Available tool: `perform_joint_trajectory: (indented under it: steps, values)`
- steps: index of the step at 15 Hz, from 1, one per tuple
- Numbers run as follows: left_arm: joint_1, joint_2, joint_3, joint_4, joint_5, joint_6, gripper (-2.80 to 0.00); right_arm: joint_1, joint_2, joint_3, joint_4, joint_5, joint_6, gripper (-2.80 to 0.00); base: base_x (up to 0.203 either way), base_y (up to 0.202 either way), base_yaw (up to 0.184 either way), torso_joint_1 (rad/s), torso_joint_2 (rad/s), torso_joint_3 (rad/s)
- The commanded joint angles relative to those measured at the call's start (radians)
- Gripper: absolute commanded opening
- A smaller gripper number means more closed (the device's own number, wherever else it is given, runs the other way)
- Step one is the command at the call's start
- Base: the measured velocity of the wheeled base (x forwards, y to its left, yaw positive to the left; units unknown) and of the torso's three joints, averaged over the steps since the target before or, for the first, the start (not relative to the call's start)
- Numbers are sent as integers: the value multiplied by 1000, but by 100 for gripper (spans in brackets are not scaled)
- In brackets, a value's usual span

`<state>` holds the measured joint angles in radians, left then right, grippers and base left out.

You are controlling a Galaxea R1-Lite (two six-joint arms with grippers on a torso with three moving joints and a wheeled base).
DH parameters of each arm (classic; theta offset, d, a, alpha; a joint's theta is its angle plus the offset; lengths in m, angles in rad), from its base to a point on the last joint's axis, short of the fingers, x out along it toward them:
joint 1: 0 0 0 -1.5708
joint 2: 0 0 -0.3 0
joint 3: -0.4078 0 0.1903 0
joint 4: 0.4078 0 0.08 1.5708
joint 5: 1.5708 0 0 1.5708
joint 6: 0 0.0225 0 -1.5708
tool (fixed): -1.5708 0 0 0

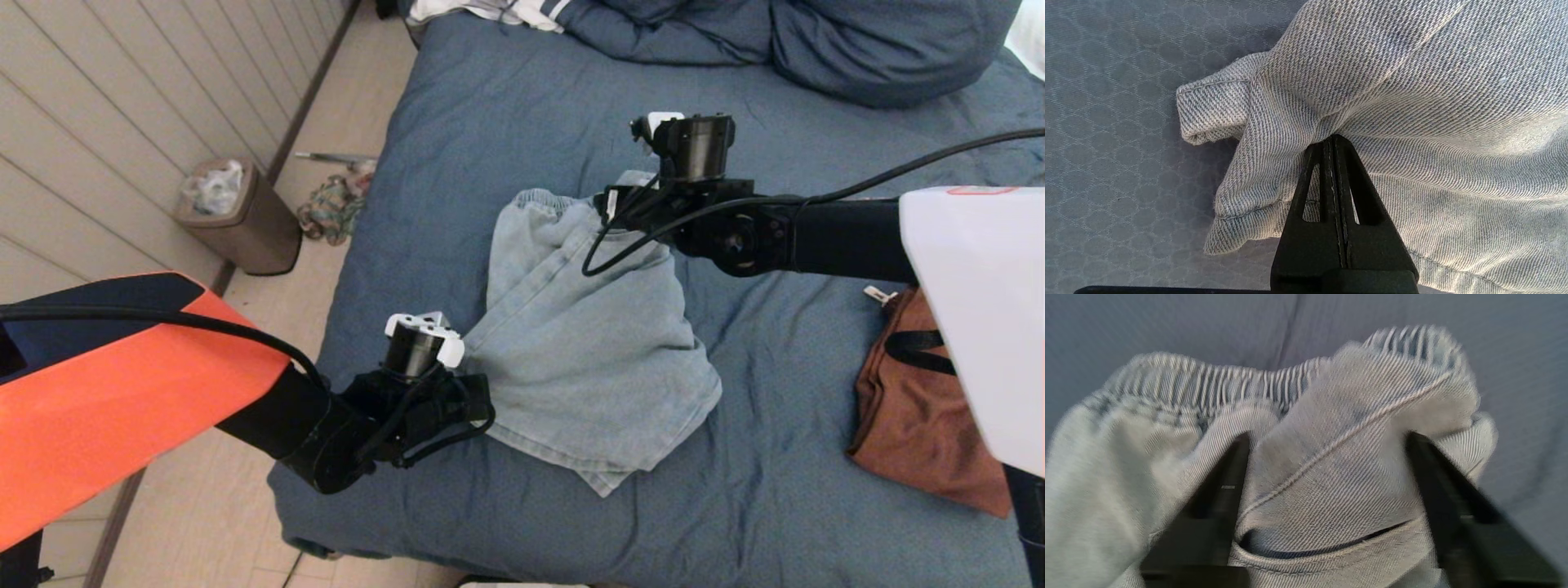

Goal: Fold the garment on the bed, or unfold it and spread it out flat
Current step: Fold the blue shorts

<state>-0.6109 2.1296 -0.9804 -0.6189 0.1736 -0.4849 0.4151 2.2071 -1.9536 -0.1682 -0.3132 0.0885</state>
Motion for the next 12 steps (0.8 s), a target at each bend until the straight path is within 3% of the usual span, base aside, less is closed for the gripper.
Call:
perform_joint_trajectory:
  steps: [1,12]
  values:
    - [-1,3,3,-1,1,-4,-280,1,32,-1,-7,-2,-7,-280,0,0,0,0,0,0]
    - [-1,3,12,-1,9,-9,-280,62,32,2,-140,-72,-10,-280,0,0,0,0,0,0]
